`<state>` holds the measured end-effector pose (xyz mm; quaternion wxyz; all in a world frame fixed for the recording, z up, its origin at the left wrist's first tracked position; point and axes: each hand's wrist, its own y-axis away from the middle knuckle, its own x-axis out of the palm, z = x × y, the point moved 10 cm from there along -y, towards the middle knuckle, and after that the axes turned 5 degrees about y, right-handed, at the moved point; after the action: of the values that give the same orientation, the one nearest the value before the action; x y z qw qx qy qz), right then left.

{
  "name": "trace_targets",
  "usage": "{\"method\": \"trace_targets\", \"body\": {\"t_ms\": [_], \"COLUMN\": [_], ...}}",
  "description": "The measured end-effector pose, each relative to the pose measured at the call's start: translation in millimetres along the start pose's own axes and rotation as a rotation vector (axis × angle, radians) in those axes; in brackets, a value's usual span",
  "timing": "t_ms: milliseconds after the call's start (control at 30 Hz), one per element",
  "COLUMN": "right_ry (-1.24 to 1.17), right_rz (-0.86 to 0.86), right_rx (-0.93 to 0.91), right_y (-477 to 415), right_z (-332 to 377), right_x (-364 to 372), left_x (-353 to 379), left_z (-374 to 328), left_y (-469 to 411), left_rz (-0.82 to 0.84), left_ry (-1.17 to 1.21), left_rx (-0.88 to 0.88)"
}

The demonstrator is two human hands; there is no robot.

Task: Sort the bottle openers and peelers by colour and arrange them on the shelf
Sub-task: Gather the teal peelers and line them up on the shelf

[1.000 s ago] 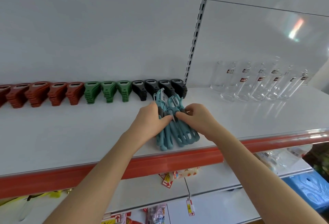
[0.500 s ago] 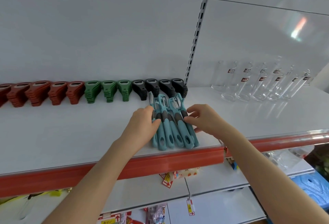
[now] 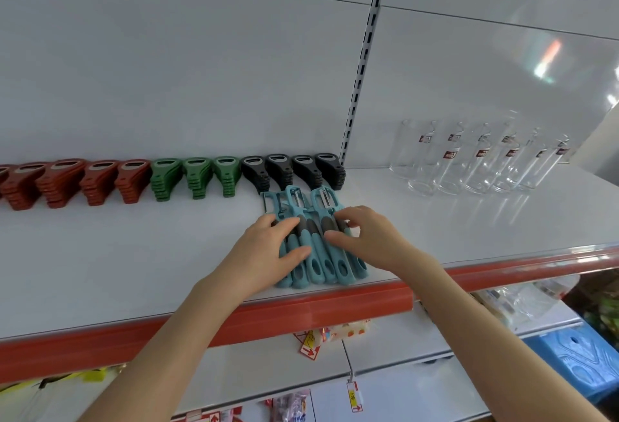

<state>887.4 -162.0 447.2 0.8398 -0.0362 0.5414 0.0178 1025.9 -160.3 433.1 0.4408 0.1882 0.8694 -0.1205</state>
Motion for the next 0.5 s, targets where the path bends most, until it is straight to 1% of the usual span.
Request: {"method": "trace_targets", "body": {"t_ms": [167,267,367,433,500], "right_ry": [0.080,0.134,0.127,0.103,0.091], "right_rz": [-0.079,-0.088,-0.065,-0.020,0.025], "right_rx": [-0.038,-0.053,-0.034,-0.016,-0.003], "right_y": [-4,-4,-3,-3,-4], "right_z": [9,12,11,8,6], "right_x": [0,1,1,0,-2], "left_x": [3,5,3,-2,-12], "left_z": [-4,-2,-3,-6,-5], "left_y": [0,0,1,5,9], "left_rz": [0.006,0.001,-0.020,-0.059,-0.091], "left_ry": [-0.030,-0.036,-0.120,-0.212,-0.261], "left_rx": [0.033,0.031,0.057,0.092,0.087]}}
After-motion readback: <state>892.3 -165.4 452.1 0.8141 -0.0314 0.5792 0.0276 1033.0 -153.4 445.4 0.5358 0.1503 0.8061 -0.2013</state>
